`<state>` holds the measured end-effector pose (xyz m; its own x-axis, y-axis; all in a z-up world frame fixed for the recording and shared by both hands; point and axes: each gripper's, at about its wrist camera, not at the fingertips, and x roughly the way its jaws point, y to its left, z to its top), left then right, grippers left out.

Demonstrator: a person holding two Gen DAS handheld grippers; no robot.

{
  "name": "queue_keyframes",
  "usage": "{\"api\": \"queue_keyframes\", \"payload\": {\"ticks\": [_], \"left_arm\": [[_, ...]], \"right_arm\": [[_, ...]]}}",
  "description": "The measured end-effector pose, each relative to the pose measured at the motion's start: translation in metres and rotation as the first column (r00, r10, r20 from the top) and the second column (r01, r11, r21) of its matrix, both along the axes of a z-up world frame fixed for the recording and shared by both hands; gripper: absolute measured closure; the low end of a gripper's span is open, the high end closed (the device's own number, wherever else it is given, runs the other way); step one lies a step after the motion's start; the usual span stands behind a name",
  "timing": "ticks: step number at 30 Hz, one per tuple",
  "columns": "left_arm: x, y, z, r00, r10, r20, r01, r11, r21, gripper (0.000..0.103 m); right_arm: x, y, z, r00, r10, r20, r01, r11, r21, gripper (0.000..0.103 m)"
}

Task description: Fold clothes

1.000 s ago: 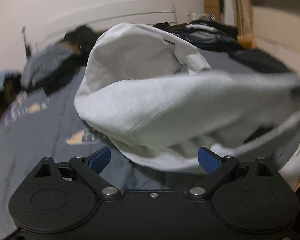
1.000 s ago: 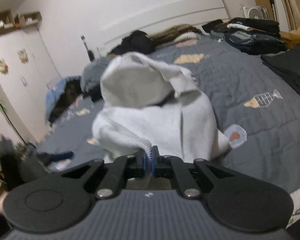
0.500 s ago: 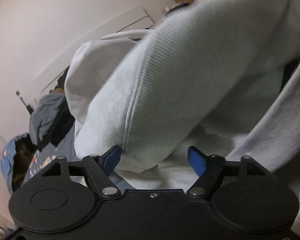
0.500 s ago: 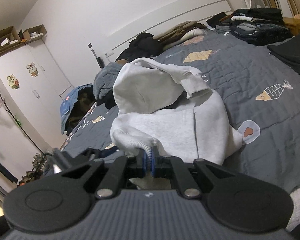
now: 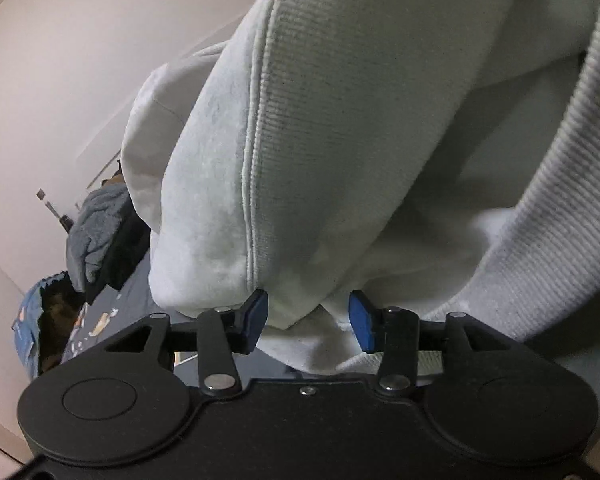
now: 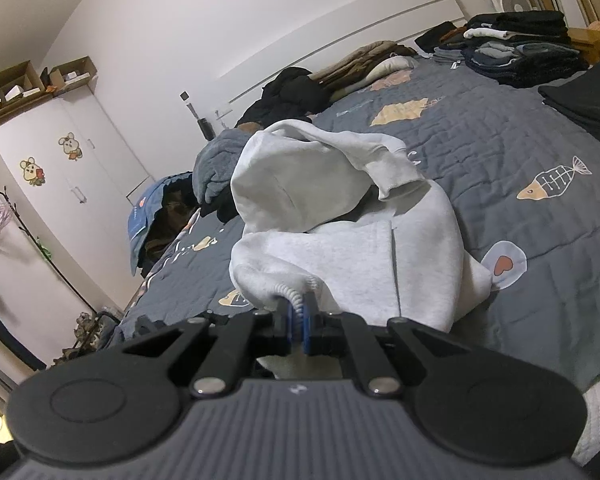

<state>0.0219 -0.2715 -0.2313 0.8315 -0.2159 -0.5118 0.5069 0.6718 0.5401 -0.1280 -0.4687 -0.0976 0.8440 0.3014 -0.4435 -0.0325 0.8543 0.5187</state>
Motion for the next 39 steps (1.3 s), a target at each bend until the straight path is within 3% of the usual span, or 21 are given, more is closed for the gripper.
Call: {"api": "queue_keyframes", "payload": {"ticks": [2,4,5,6,8,15,21,24,27,30,33,34,36,37,39], "left_arm": [[0.011,0.002,0.004,0.999,0.020,-0.048,-0.022,0.998,-0.055,0.068],[0.018,0.003,0.005,0.997,0.021,-0.073,-0.027,0.997,-0.076,0.071],[0.018,0.002,0.005,0.998,0.015,-0.064,-0.020,0.997,-0.075,0.090],[0.017,0.002,0.006,0.999,0.010,-0.054,-0.014,0.997,-0.076,0.099],[0.015,0.004,0.011,0.999,0.002,-0.033,-0.005,0.996,-0.091,0.100],[-0.006,0.043,0.082,1.000,0.024,-0.001,-0.023,0.963,-0.269,0.101],[-0.050,0.090,0.165,0.999,0.014,0.033,-0.003,0.947,-0.322,0.101],[-0.064,0.112,0.210,0.999,-0.024,0.046,0.040,0.926,-0.376,0.102],[-0.074,0.113,0.233,0.996,-0.070,0.062,0.088,0.924,-0.372,0.102],[-0.061,0.098,0.223,0.996,-0.056,0.065,0.074,0.943,-0.325,0.101],[-0.026,0.082,0.188,0.999,-0.003,-0.045,-0.010,0.961,-0.275,0.097],[-0.016,0.077,0.174,0.995,0.025,-0.093,-0.047,0.967,-0.249,0.092],[-0.006,0.068,0.145,0.982,0.094,-0.166,-0.124,0.976,-0.181,0.073],[-0.006,0.066,0.131,0.976,0.113,-0.186,-0.143,0.977,-0.158,0.058],[-0.013,0.064,0.110,0.971,0.124,-0.206,-0.150,0.982,-0.112,0.052]], "right_arm": [[0.000,0.001,0.000,1.000,0.001,0.000,-0.001,1.000,0.001,0.098],[0.001,0.001,0.000,1.000,0.001,0.000,-0.001,1.000,0.003,0.098],[0.001,0.001,0.000,1.000,0.001,0.000,-0.001,1.000,0.004,0.098],[0.001,0.001,0.000,1.000,-0.001,0.000,0.001,1.000,0.000,0.098],[0.001,-0.001,0.000,1.000,-0.003,0.000,0.003,1.000,-0.009,0.098],[-0.001,-0.007,0.007,1.000,-0.013,0.006,0.013,0.999,-0.037,0.098],[-0.005,-0.013,0.017,0.999,-0.033,0.031,0.034,0.998,-0.048,0.098],[-0.008,-0.019,0.026,0.997,-0.044,0.062,0.046,0.998,-0.043,0.098],[-0.012,-0.023,0.038,0.994,-0.052,0.097,0.057,0.997,-0.059,0.098],[-0.008,-0.025,0.042,0.993,-0.050,0.108,0.057,0.996,-0.071,0.098],[0.006,-0.023,0.038,0.996,-0.033,0.086,0.042,0.994,-0.097,0.098],[0.011,-0.024,0.035,0.997,-0.024,0.074,0.031,0.995,-0.100,0.098],[0.019,-0.023,0.030,0.998,-0.018,0.065,0.023,0.996,-0.082,0.098],[0.023,-0.023,0.028,0.998,-0.015,0.061,0.020,0.997,-0.074,0.098],[0.026,-0.024,0.029,0.998,-0.017,0.065,0.022,0.997,-0.071,0.098]]}}
